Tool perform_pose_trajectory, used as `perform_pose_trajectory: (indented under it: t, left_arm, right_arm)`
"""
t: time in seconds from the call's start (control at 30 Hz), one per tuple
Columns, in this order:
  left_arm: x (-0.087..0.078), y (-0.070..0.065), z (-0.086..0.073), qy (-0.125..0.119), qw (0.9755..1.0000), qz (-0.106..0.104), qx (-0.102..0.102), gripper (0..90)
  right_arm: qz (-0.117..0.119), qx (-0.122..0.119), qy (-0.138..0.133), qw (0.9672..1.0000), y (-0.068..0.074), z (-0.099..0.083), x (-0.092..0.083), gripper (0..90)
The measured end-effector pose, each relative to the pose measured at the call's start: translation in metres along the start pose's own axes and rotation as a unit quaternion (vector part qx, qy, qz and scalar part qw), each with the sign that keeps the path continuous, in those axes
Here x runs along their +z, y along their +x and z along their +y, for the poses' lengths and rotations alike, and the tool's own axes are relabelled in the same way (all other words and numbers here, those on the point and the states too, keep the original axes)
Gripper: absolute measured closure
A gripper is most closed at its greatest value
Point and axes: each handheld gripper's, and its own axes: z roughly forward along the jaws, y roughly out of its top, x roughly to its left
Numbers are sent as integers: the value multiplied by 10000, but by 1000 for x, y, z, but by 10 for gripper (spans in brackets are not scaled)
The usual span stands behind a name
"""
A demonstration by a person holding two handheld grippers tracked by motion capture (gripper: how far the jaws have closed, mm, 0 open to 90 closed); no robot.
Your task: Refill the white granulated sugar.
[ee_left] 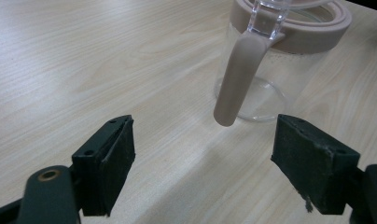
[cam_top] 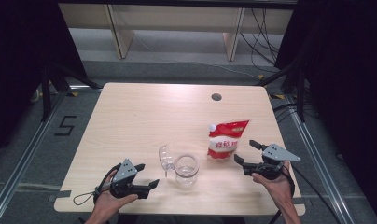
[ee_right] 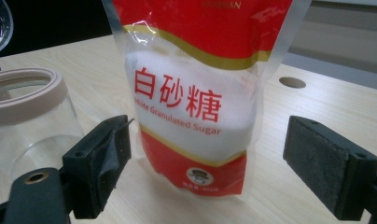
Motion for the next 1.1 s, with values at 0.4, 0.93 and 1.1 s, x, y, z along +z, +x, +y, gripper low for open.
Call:
perform_pose_trajectory:
  t: [0.4,0.93,1.1]
  left_arm:
    - [2,0,-1,55,10000,-10,-1,207]
    - [0,-1,-1,119,9999,22,56,207]
    - [0,-1,-1,119,9999,-28,55,207]
  right_arm:
    - [323,-143,-65,9994,-27,-1,17,159]
    - [1008,-351,-154,9942,-40,3,39,169]
    - [967,-466,-202,9940,-39,6,42,157]
